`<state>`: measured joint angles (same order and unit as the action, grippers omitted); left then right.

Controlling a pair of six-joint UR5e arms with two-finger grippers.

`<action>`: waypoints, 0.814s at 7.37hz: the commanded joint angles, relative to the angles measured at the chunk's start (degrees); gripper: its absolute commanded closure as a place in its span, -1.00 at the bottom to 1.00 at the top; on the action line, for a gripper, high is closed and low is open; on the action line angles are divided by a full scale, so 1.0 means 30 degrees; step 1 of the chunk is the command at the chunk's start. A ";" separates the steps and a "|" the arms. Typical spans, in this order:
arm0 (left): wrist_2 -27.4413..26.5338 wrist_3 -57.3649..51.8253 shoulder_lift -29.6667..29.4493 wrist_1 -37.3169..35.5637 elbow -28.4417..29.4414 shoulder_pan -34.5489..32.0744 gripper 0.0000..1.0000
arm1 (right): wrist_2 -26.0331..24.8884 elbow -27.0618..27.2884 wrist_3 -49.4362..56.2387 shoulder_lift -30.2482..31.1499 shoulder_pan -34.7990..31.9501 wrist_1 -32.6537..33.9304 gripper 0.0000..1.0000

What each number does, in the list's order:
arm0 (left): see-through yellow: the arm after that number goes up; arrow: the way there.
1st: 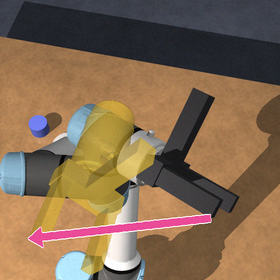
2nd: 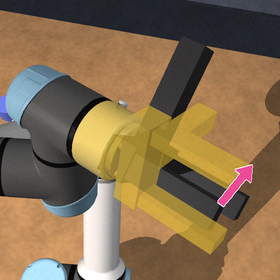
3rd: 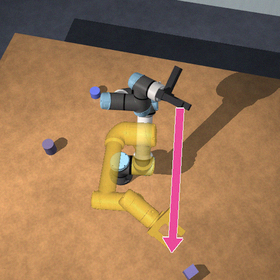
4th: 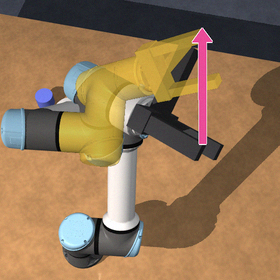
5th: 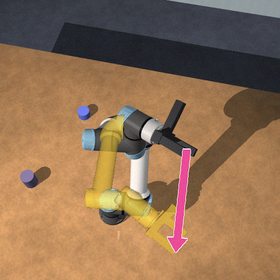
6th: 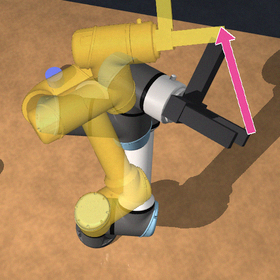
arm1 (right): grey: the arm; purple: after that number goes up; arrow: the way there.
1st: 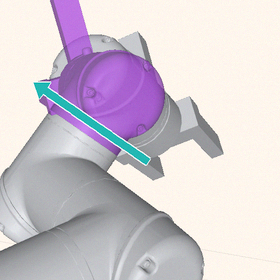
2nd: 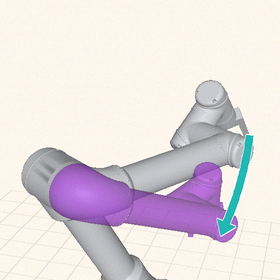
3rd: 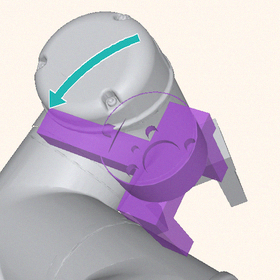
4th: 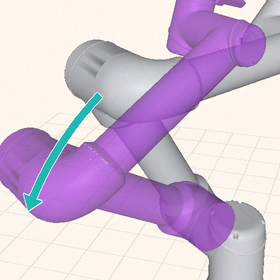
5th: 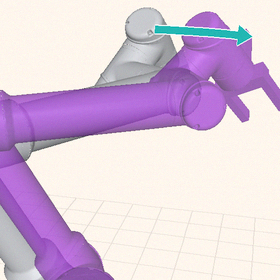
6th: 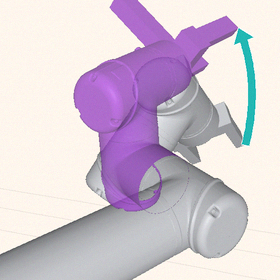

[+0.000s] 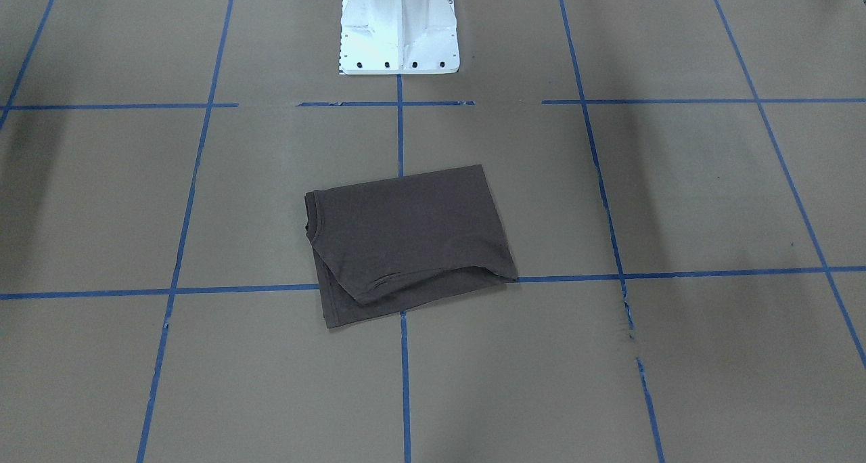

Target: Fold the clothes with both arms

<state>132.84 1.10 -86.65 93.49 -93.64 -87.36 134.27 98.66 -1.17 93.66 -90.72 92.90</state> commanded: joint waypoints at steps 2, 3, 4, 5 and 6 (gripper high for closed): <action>0.0074 0.0015 -0.0003 0.0009 -0.0046 0.0000 -1.00 | 0.0008 -0.0017 0.0213 -0.0020 0.0035 0.0000 -1.00; 0.0103 0.0015 -0.0032 -0.0020 -0.0046 0.0000 -1.00 | 0.0008 -0.0017 0.0213 -0.0020 0.0035 0.0000 -1.00; 0.0133 0.0015 -0.0003 -0.0021 -0.0046 0.0000 -1.00 | 0.0008 -0.0017 0.0213 0.0009 0.0035 0.0000 -1.00; 0.0249 0.0015 -0.0003 -0.0021 -0.0104 0.0000 -1.00 | 0.0008 -0.0017 0.0213 -0.0019 0.0035 0.0000 -1.00; 0.0569 0.0015 -0.0003 -0.0021 -0.0104 0.0000 -1.00 | 0.0037 -0.0017 0.0184 0.0009 0.0035 0.0000 -1.00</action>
<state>133.67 1.14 -86.67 93.43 -93.89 -87.36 134.31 98.61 -0.54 93.64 -90.62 92.90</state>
